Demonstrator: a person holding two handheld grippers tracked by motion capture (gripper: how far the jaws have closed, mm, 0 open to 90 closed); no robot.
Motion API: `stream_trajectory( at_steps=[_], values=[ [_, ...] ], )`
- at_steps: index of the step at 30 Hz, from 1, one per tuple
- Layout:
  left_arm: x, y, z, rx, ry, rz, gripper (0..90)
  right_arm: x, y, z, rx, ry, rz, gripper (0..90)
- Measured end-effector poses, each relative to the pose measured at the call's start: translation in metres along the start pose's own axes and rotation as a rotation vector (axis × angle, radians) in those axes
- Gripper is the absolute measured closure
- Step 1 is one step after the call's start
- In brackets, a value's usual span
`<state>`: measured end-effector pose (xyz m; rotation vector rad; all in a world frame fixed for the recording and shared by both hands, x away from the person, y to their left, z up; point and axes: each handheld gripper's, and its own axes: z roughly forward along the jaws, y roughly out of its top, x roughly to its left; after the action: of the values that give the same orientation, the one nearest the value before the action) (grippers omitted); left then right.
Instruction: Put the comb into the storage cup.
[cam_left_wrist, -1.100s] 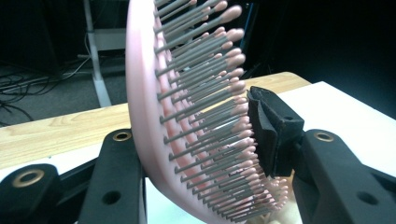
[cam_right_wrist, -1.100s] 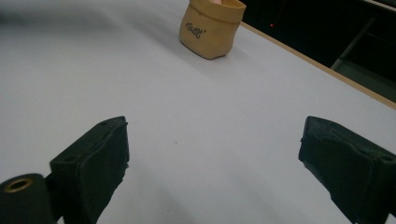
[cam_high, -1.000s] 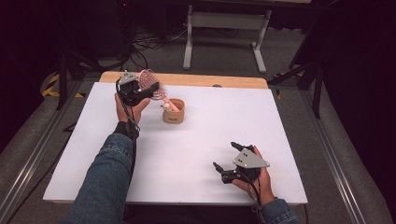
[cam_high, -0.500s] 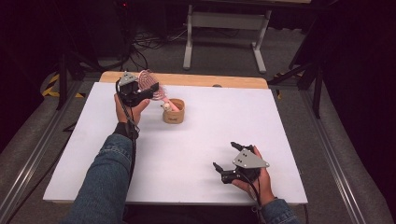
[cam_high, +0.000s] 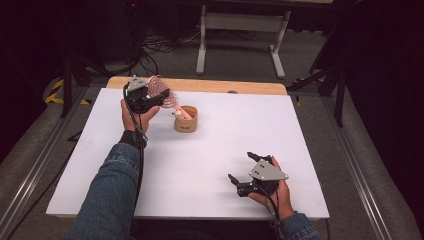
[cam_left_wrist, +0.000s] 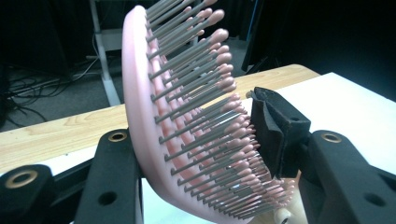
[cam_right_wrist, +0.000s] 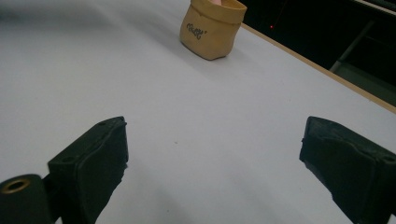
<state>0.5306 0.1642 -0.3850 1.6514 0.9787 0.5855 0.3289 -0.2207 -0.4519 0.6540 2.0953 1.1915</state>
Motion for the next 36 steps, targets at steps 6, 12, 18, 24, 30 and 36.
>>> stream_trajectory(
  at_steps=[6, 12, 18, 24, 30, 36],
  values=[
    [0.001, 0.001, -0.001, 0.012, 0.014, 0.009, 47.7, -0.001, 0.000, 0.000, -0.001, -0.001, 0.003, 8.5],
    [0.001, 0.005, -0.004, 0.013, 0.042, 0.033, 41.7, -0.001, 0.000, 0.000, 0.000, 0.005, 0.003, 8.5],
    [0.000, 0.008, -0.007, 0.002, 0.052, 0.047, 37.6, -0.001, 0.000, 0.000, 0.003, 0.003, 0.005, 8.5],
    [-0.001, 0.010, -0.008, 0.009, 0.067, 0.063, 32.2, -0.002, 0.001, -0.002, -0.001, -0.001, 0.009, 8.7],
    [-0.003, 0.012, -0.010, 0.013, 0.067, 0.078, 29.7, -0.003, 0.001, -0.003, -0.003, -0.005, 0.009, 8.7],
    [-0.002, 0.014, -0.013, 0.014, 0.070, 0.095, 25.2, -0.003, 0.001, -0.003, -0.003, -0.005, 0.006, 8.7]
  ],
)
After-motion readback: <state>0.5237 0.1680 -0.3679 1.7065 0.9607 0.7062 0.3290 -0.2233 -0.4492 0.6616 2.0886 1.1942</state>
